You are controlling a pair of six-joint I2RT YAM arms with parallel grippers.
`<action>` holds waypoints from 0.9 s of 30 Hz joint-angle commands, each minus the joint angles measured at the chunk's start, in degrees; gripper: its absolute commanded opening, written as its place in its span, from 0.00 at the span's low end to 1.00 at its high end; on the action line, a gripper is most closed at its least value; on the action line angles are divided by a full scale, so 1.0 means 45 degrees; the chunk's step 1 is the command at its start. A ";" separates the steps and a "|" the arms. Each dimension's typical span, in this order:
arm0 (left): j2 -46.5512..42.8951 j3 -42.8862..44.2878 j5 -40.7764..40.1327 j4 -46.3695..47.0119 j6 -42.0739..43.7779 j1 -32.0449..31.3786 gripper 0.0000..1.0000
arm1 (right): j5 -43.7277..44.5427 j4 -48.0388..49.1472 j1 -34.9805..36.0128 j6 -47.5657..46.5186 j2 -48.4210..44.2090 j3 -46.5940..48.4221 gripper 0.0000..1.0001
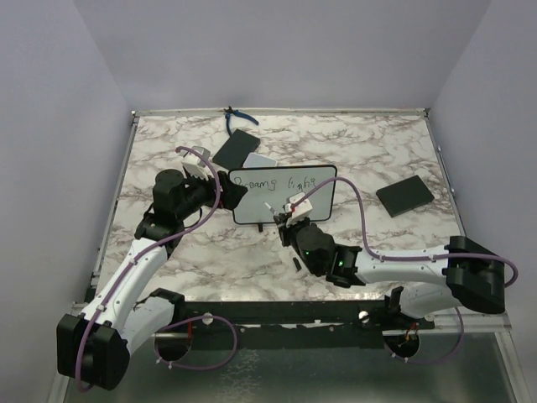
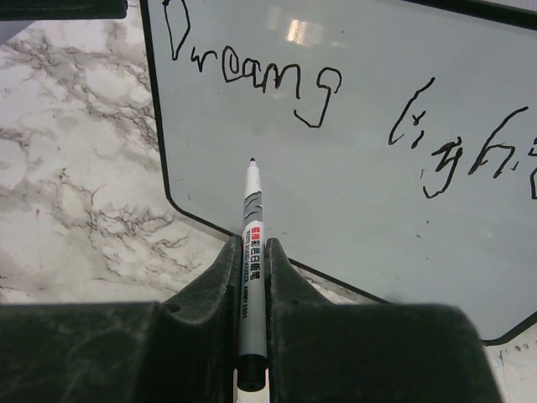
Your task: Write a sentence on the whiteboard
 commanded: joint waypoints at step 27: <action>-0.0290 0.0125 -0.0173 -0.0136 0.0303 -0.0075 0.96 | 0.1226 -0.0179 -0.0056 0.0432 0.1274 -0.0071 0.01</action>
